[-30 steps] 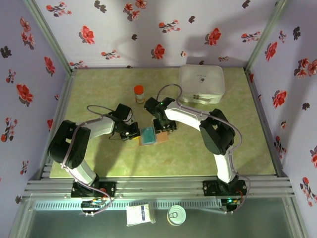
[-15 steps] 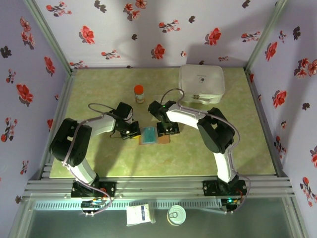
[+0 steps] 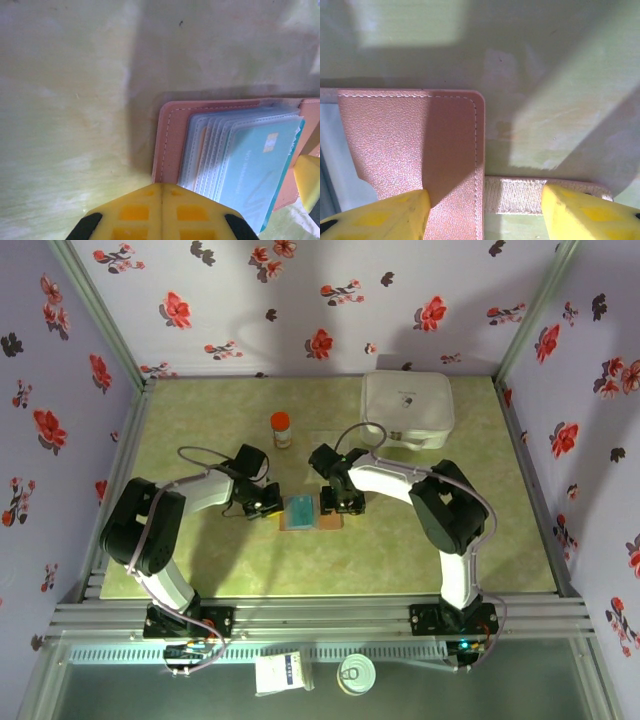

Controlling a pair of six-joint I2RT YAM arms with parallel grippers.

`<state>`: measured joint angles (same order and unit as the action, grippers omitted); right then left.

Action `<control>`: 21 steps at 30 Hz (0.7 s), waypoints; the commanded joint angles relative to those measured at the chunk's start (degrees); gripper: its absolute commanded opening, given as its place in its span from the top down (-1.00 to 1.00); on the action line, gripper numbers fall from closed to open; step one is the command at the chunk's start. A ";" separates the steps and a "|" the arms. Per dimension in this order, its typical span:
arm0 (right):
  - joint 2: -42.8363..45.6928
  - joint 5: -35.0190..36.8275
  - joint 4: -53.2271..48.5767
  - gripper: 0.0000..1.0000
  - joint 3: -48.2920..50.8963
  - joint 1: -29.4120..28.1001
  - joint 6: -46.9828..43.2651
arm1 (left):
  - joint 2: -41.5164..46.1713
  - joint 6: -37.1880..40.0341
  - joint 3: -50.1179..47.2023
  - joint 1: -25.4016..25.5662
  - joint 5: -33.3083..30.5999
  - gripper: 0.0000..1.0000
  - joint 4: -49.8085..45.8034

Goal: Take the credit cards out of the card holder

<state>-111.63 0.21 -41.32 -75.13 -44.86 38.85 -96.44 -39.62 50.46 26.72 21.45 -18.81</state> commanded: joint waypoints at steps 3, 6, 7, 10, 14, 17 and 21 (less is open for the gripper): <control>2.68 0.52 -2.01 -0.25 1.01 -0.14 2.21 | 2.72 1.83 2.83 -0.44 -1.20 0.93 -2.95; 5.66 0.98 -2.34 -0.22 0.48 -0.04 1.75 | 3.34 2.00 3.99 -0.48 -1.50 0.87 -4.30; 6.75 0.77 -2.21 -0.22 0.59 -0.05 1.67 | 3.49 2.09 4.56 -0.42 -1.44 0.84 -4.86; 10.05 -0.41 -0.43 -0.20 1.60 0.03 0.95 | 4.15 2.48 5.70 -0.24 -1.51 0.78 -6.48; 11.88 -4.36 2.51 -0.15 1.57 0.31 0.02 | 5.04 2.02 6.14 0.78 -1.27 0.71 -6.86; 11.55 -8.57 5.13 -0.08 1.24 0.47 -0.14 | 4.45 1.49 6.73 1.84 -1.11 0.69 -6.68; 9.79 -12.68 7.63 0.07 0.52 0.48 0.00 | 3.59 0.89 6.53 3.26 -1.67 0.70 -6.04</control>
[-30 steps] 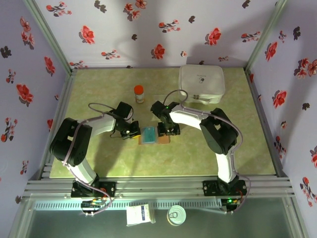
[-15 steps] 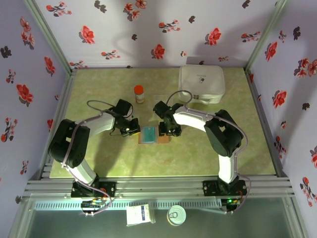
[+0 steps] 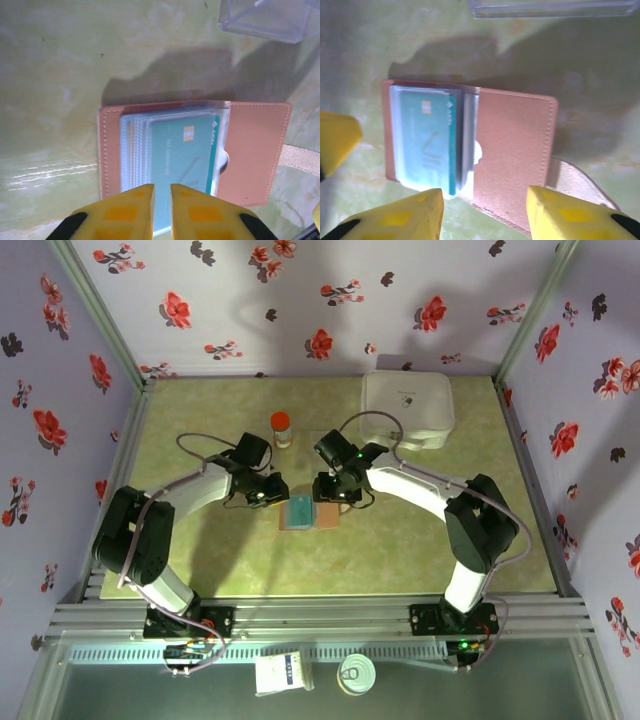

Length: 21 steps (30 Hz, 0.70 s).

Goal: Take the credit cards out of the card holder

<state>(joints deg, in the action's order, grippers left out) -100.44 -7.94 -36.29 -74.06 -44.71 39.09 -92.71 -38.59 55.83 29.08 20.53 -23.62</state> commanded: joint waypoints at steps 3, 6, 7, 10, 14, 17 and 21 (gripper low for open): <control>-3.74 -7.21 4.00 0.15 -1.28 0.38 -0.29 | -1.44 -0.49 0.99 1.49 -0.33 0.73 -0.28; -5.87 -10.43 6.77 0.26 -1.02 0.41 -0.07 | -2.20 -0.84 0.66 1.92 -0.01 0.81 1.51; -6.44 -11.34 7.81 0.33 -0.72 0.42 0.15 | -2.55 -1.07 0.35 1.95 0.50 0.86 2.42; -7.15 -13.35 10.78 0.45 0.54 0.50 0.76 | -3.66 -1.08 0.17 2.03 1.26 0.92 3.27; -7.67 -16.05 15.96 0.56 3.45 1.23 2.26 | -4.50 -0.84 -0.66 2.04 2.90 0.95 4.41; -8.50 -17.42 18.28 0.61 4.51 1.56 2.98 | -4.79 -0.81 -1.58 2.03 3.89 0.96 5.10; -8.88 -17.13 19.53 0.64 5.50 1.83 3.21 | -5.03 -0.34 -1.90 2.12 4.98 0.97 5.08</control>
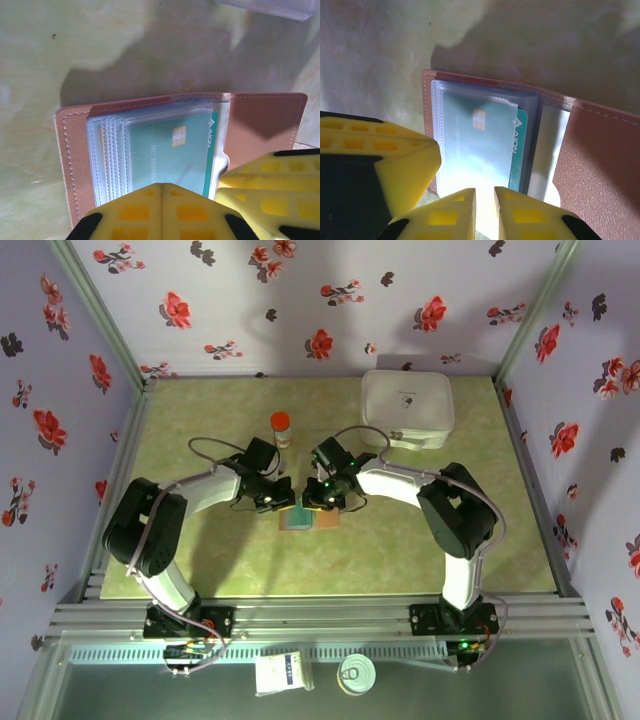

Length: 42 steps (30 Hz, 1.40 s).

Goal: Take the credit cards out of the card holder

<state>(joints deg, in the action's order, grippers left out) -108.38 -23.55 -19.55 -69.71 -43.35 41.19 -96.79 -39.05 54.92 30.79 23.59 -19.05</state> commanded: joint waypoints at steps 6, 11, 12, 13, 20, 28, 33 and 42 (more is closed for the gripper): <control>-1.51 -1.12 3.50 0.67 2.20 0.99 1.19 | -2.14 1.52 -0.29 0.46 0.85 0.98 -1.36; -1.43 -0.22 3.35 0.62 3.48 1.51 1.11 | -3.67 2.94 -0.13 0.42 -1.46 0.98 -3.38; -1.57 -0.49 3.79 0.62 3.73 1.56 1.17 | -3.93 3.22 0.08 0.42 -1.95 0.98 -3.90; -1.86 -0.73 3.99 0.61 3.96 1.67 1.27 | -4.09 3.28 0.06 0.42 -2.14 0.99 -4.00; -1.18 1.41 3.08 0.63 5.36 2.09 0.70 | -2.34 3.32 -0.27 0.42 -2.63 0.96 -4.76; 1.34 2.36 2.64 0.66 6.69 2.22 0.74 | 0.17 2.84 0.53 0.39 -3.13 0.75 -5.23; 1.93 1.57 2.82 0.71 6.58 2.22 0.83 | -0.76 3.15 1.16 0.38 -4.44 0.80 -6.34; 4.13 -2.97 7.94 0.69 7.26 2.30 2.61 | -1.27 3.61 2.02 0.39 -4.52 0.90 -6.35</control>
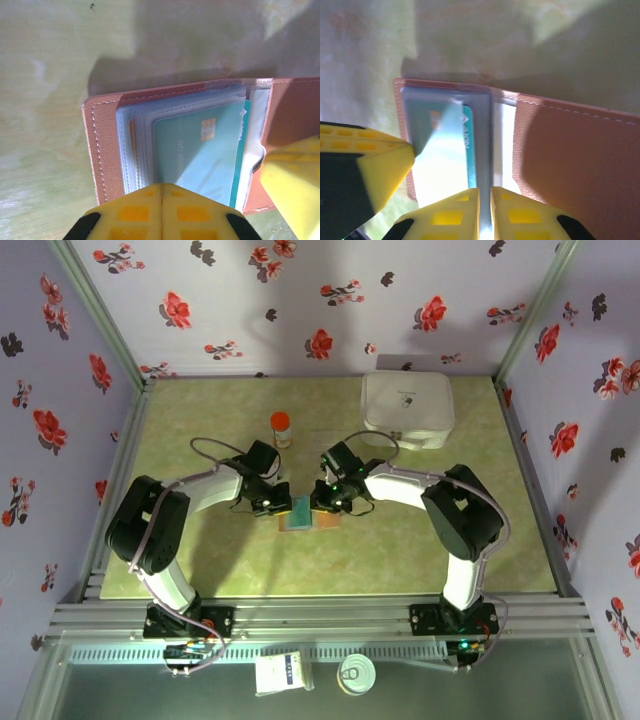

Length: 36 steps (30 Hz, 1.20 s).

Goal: Take the credit cards out of the card holder

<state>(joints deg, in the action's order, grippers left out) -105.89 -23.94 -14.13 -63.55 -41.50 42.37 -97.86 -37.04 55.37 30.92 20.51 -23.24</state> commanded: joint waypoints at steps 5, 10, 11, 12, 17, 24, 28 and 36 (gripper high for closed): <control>-0.69 -7.06 6.56 0.63 1.17 0.45 2.69 | -1.81 1.84 1.49 0.26 -2.34 0.96 -2.04; -2.47 -7.65 6.59 0.58 0.63 0.47 2.52 | -2.15 1.98 1.63 0.22 -2.31 0.98 -1.99; -2.88 -7.15 5.94 0.58 0.52 0.45 2.25 | -2.11 2.12 1.57 0.21 -2.34 0.98 -2.07; -3.23 -6.75 5.29 0.57 0.28 0.45 1.96 | -2.07 2.06 1.49 0.15 -2.35 0.98 -2.11; -4.01 -4.26 3.17 0.42 0.32 0.62 0.81 | -1.50 2.24 1.49 0.20 -2.79 0.99 -2.72; -1.37 0.23 -0.17 0.40 1.44 0.98 0.08 | 0.29 2.53 2.49 0.12 -2.40 0.98 -3.97; 0.88 -0.05 0.33 0.40 1.95 0.98 0.55 | 0.76 3.24 3.64 -0.15 -2.59 0.97 -5.23; 4.75 -1.30 1.86 0.36 3.81 1.46 0.69 | 2.37 2.09 5.20 0.10 -0.12 0.97 -4.97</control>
<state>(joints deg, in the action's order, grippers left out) -103.04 -25.89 -11.44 -60.58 -40.75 43.55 -97.91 -35.35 58.50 30.87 19.14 -26.72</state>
